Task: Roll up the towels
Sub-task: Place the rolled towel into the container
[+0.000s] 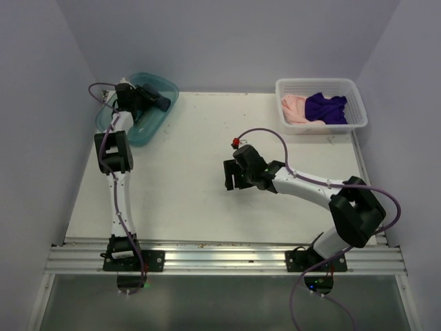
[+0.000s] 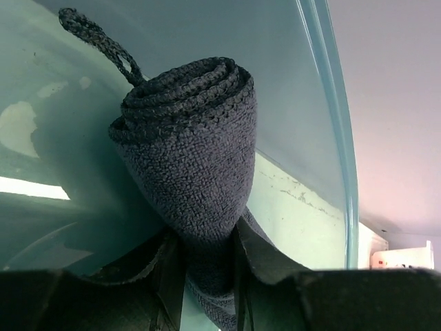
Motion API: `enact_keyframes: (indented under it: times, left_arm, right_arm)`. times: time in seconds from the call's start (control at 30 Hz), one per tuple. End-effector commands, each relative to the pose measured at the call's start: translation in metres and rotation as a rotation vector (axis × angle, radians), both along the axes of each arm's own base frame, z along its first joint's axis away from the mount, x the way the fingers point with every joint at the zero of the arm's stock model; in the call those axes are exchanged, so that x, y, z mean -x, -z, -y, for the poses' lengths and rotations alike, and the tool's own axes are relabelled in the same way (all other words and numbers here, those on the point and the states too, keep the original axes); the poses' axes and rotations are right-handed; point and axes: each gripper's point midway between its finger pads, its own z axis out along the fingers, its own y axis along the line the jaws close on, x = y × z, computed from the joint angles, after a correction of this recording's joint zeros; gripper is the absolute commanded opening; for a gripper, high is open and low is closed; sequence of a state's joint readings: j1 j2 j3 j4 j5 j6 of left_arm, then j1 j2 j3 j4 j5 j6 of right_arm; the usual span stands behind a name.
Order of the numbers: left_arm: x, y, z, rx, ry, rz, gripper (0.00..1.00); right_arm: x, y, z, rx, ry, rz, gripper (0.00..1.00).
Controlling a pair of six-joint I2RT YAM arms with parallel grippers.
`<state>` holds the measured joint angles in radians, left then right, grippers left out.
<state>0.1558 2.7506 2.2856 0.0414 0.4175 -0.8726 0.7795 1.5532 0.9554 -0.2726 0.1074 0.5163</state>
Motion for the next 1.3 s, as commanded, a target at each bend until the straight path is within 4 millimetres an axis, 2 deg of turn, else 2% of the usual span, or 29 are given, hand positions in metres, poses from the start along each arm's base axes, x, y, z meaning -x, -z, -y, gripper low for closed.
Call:
enact_keyframes:
  times: [0.0, 0.03, 0.07, 0.13, 0.17, 0.3, 0.63, 0.77, 0.93, 1.0, 1.03, 1.07, 1.13, 1.17, 1.27]
  left_arm:
    - [-0.001, 0.004, -0.003, -0.007, 0.020, -0.006, 0.33]
    - [0.001, 0.007, -0.003, -0.016, 0.025, -0.013, 0.36]
    - [0.001, 0.002, -0.004, -0.023, 0.026, -0.006, 0.43]
    - [0.009, 0.010, -0.003, -0.032, 0.029, -0.048, 0.48]
    - [0.010, 0.004, -0.004, -0.034, 0.028, -0.045, 0.52]
    - [0.016, 0.001, -0.001, -0.035, 0.040, -0.052, 0.55]
    - [0.030, -0.027, -0.002, -0.072, 0.046, -0.059, 0.63]
    - [0.036, -0.036, -0.001, -0.083, 0.055, -0.069, 0.72]
    - [0.044, -0.037, 0.001, -0.086, 0.072, -0.087, 0.79]
    - [0.046, -0.046, 0.002, -0.089, 0.077, -0.075, 0.82]
    - [0.050, -0.044, 0.004, -0.094, 0.082, -0.084, 0.82]
    - [0.051, -0.053, 0.002, -0.099, 0.080, -0.071, 0.84]
    - [0.057, -0.054, 0.002, -0.111, 0.083, -0.076, 0.85]
    - [0.058, -0.066, 0.002, -0.119, 0.083, -0.061, 0.87]
    - [0.064, -0.076, 0.002, -0.136, 0.081, -0.057, 0.89]
  right_arm:
    - [-0.008, -0.017, -0.013, -0.040, -0.026, 0.028, 0.69]
    - [-0.008, -0.017, -0.013, -0.042, -0.026, 0.028, 0.69]
    - [-0.008, -0.018, -0.013, -0.044, -0.025, 0.031, 0.69]
    - [-0.008, -0.020, -0.012, -0.046, -0.023, 0.034, 0.69]
    - [-0.008, -0.020, -0.012, -0.045, -0.021, 0.037, 0.69]
    - [-0.007, -0.021, -0.008, -0.047, -0.010, 0.042, 0.69]
    - [0.000, -0.026, 0.003, -0.051, 0.013, 0.061, 0.69]
    - [0.003, -0.029, 0.005, -0.064, 0.018, 0.069, 0.69]
    - [0.010, -0.031, 0.009, -0.071, 0.023, 0.077, 0.69]
    - [0.012, -0.032, 0.011, -0.070, 0.026, 0.080, 0.69]
    - [0.014, -0.031, 0.013, -0.067, 0.028, 0.080, 0.69]
    - [0.015, -0.034, 0.013, -0.073, 0.030, 0.087, 0.69]
    - [0.017, -0.034, 0.015, -0.071, 0.033, 0.090, 0.69]
    - [0.017, -0.037, 0.016, -0.077, 0.034, 0.097, 0.69]
    - [0.020, -0.037, 0.017, -0.076, 0.033, 0.101, 0.69]
